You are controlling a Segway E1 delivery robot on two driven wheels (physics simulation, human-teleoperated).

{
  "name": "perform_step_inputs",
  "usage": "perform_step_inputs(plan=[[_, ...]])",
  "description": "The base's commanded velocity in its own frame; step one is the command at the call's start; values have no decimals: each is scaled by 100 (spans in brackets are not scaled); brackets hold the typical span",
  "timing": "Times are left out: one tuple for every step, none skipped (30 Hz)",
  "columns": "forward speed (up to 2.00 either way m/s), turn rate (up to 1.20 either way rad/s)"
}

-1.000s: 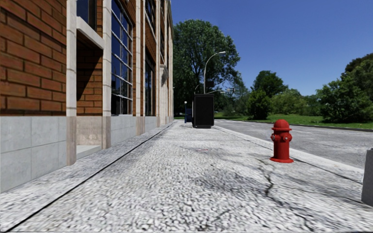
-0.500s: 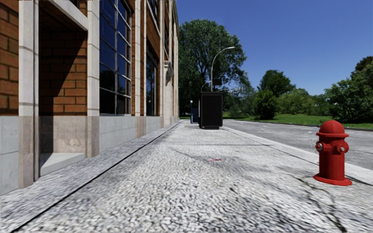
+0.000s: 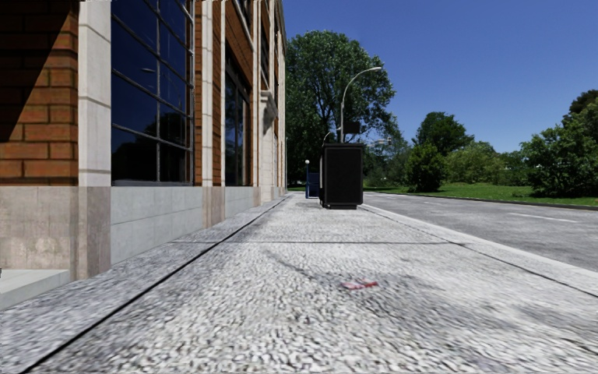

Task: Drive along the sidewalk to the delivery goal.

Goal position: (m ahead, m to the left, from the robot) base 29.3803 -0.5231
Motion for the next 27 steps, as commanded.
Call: perform_step_inputs(plan=[[200,0],[200,0],[200,0],[200,0],[200,0],[200,0],[200,0],[200,0],[200,0],[200,0],[200,0],[200,0],[200,0],[200,0],[200,0],[200,0],[200,0],[200,0],[200,0],[200,0],[200,0],[200,0],[200,0],[200,0],[200,0],[200,0],[200,0]])
